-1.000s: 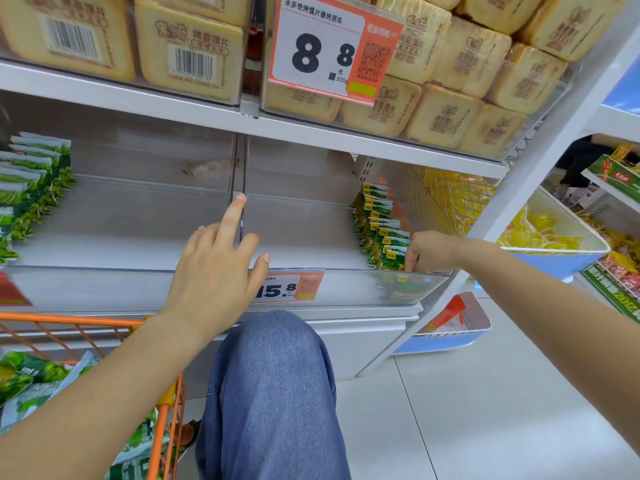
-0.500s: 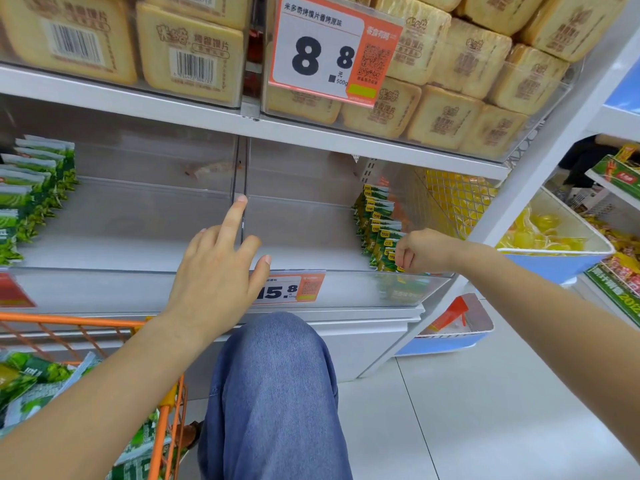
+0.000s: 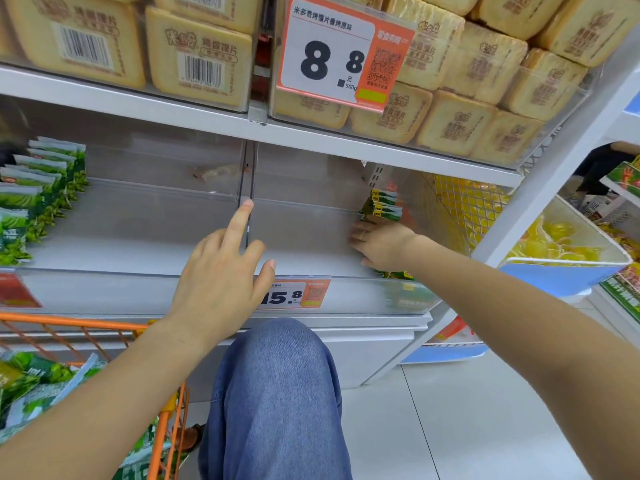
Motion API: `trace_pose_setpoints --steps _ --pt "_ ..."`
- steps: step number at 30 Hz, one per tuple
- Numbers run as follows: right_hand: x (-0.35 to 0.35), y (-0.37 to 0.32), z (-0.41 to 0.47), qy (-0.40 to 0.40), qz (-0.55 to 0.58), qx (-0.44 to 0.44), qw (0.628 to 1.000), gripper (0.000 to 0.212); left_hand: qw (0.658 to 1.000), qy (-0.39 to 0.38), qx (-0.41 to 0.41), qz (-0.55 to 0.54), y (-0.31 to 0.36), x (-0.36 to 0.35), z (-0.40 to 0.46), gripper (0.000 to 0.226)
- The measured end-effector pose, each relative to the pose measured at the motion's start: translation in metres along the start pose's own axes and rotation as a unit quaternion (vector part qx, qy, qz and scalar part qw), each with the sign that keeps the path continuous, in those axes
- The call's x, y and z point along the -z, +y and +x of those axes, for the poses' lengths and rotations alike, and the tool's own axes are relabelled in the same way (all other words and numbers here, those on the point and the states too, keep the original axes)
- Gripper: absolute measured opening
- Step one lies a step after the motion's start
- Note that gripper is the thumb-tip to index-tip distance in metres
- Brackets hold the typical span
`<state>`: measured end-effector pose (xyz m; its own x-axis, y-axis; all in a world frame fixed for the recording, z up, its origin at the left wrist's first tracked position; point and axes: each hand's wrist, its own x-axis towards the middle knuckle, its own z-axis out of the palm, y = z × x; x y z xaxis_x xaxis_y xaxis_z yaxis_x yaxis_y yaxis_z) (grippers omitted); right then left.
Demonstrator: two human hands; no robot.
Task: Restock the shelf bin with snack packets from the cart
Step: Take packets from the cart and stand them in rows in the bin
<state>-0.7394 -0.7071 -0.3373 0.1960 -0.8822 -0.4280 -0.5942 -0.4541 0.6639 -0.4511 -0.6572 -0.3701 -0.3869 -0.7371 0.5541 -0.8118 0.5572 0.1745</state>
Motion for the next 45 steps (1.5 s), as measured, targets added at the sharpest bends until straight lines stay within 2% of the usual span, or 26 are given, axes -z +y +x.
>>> trace_pose_setpoints --steps 3,4,6,10,12,14,16,18,20,22,24,26,27,30,32,34,37,39,41,45 --pt "-0.011 -0.009 0.011 -0.185 -0.071 -0.06 0.978 0.049 1.0 -0.002 0.003 0.001 0.001 0.0 0.0 0.044" --pt "-0.012 -0.011 0.015 -0.222 -0.084 -0.075 0.968 0.049 1.0 -0.003 0.005 0.003 0.001 0.0 0.0 0.044" --pt "-0.01 -0.011 0.024 -0.21 -0.078 -0.078 0.972 0.051 1.0 -0.004 0.011 0.004 0.002 -0.001 -0.001 0.044" --pt "0.0 -0.004 0.043 -0.068 -0.045 -0.096 0.992 0.06 1.0 -0.011 0.016 0.006 0.003 0.0 0.0 0.043" --pt "-0.003 -0.002 0.047 -0.083 -0.051 -0.114 0.989 0.061 1.0 -0.019 0.017 0.004 0.004 0.0 0.0 0.042" --pt "-0.013 -0.001 0.047 -0.151 -0.063 -0.133 0.978 0.059 1.0 -0.023 0.016 0.002 0.004 0.0 0.0 0.041" --pt "-0.016 -0.001 0.041 -0.174 -0.063 -0.139 0.973 0.057 0.999 -0.027 0.017 0.001 0.004 0.001 0.0 0.041" --pt "-0.01 -0.004 0.038 -0.112 -0.011 -0.141 0.984 0.055 0.999 -0.03 0.022 -0.002 0.005 0.002 0.001 0.041" --pt "0.006 -0.009 0.035 -0.001 0.082 -0.144 0.986 0.051 0.999 -0.038 0.026 -0.003 0.005 0.002 0.002 0.041" --pt "0.029 -0.017 0.028 0.125 0.18 -0.141 0.965 0.042 0.998 -0.052 0.028 -0.002 0.004 0.002 0.001 0.041" --pt "0.059 -0.03 0.015 0.303 0.235 -0.134 0.914 0.034 0.997 -0.069 0.031 -0.022 0.005 0.008 0.001 0.04" --pt "0.092 -0.05 -0.006 0.483 0.246 -0.1 0.835 0.029 0.991 -0.103 0.036 -0.076 0.002 0.02 -0.001 0.037" --pt "0.106 -0.062 -0.018 0.543 0.243 -0.069 0.801 0.027 0.986 -0.132 0.031 -0.098 -0.003 0.029 -0.003 0.038" --pt "0.14 -0.101 -0.039 0.606 0.247 0.014 0.756 0.021 0.981 -0.158 -0.019 -0.115 -0.026 0.07 -0.023 0.044" --pt "0.159 -0.132 -0.047 0.607 0.284 0.05 0.74 0.02 0.977 -0.179 -0.002 -0.12 -0.046 0.101 -0.049 0.043" --pt "0.175 -0.162 -0.051 0.582 0.319 0.089 0.743 0.021 0.962 -0.216 0.066 -0.155 -0.066 0.129 -0.079 0.038" --pt "0.194 -0.203 -0.052 0.507 0.341 0.145 0.778 0.027 0.935 -0.243 0.167 -0.197 -0.093 0.163 -0.117 0.025" --pt "0.207 -0.225 -0.051 0.451 0.361 0.178 0.797 0.034 0.935 -0.271 0.183 -0.137 -0.113 0.176 -0.137 0.025" --pt "0.218 -0.244 -0.047 0.362 0.358 0.208 0.835 0.044 0.929 -0.303 0.191 -0.093 -0.13 0.18 -0.155 0.028" --pt "0.228 -0.276 -0.043 0.21 0.277 0.259 0.901 0.067 0.921 -0.286 0.242 -0.108 -0.141 0.178 -0.176 0.03"
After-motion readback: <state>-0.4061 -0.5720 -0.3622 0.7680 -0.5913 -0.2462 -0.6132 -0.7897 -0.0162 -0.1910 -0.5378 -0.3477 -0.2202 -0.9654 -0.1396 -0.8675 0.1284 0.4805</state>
